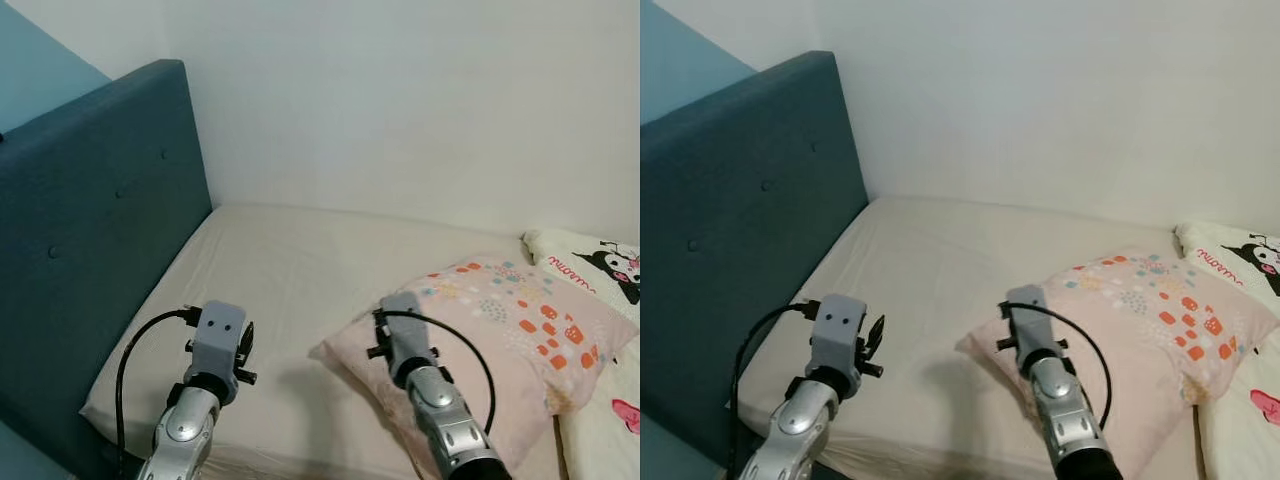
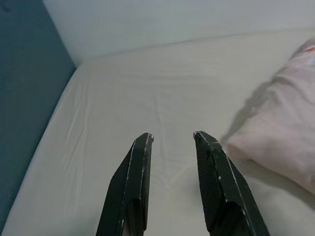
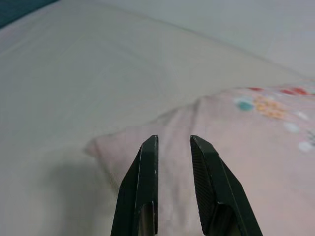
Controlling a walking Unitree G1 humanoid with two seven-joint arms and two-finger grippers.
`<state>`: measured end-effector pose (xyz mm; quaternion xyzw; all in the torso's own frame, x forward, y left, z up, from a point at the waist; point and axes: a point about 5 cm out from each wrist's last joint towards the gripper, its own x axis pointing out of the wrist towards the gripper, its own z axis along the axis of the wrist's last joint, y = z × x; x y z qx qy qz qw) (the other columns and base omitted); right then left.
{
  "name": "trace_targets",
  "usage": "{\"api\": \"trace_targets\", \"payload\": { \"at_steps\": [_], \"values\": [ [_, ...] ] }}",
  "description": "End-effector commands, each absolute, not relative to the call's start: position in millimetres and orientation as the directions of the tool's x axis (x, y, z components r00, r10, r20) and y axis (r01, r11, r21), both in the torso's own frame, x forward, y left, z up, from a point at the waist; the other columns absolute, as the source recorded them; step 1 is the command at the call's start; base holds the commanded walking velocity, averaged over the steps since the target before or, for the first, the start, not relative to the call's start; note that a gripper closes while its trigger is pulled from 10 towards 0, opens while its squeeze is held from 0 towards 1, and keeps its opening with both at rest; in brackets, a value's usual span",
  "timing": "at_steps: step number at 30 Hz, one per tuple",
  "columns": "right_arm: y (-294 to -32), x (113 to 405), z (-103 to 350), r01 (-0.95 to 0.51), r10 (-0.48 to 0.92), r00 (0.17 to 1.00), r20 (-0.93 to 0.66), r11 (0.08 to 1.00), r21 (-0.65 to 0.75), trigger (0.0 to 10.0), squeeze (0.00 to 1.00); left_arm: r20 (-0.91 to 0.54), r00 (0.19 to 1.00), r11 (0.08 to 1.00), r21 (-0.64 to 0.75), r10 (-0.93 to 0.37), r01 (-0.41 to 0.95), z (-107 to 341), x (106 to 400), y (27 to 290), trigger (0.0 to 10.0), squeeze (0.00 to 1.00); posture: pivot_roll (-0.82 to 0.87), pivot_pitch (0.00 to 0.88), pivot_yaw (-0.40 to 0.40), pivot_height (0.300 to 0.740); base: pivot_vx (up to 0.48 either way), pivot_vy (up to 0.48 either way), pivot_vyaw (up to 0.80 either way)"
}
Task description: Clean up the room
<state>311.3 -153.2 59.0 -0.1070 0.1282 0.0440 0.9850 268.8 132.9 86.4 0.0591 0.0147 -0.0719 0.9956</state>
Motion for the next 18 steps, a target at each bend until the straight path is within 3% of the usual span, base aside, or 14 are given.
{"api": "trace_targets", "payload": {
  "at_steps": [1, 18],
  "values": [
    [-153.8, 309.5, 55.2, -0.113, 0.057, 0.957, -0.285, 0.977, -0.183, 10.0, 0.0, -0.05, 0.988, 0.981, 0.116, -0.149, 0.154, 82.6, 266.8, 130.8, 10.0, 0.0, 0.05, 0.023, -0.031, 0.731, 0.0, 0.0, 0.0],
    [-151.9, 307.3, 53.9, -0.106, 0.057, 0.956, -0.287, 0.982, -0.156, 10.0, 0.0, -0.052, 0.985, 0.98, 0.104, -0.167, 0.171, 82.6, 265.1, 129.4, 10.0, 0.0, 0.05, 0.02, -0.028, 0.671, 0.0, 0.0, 0.0]
  ]
}}
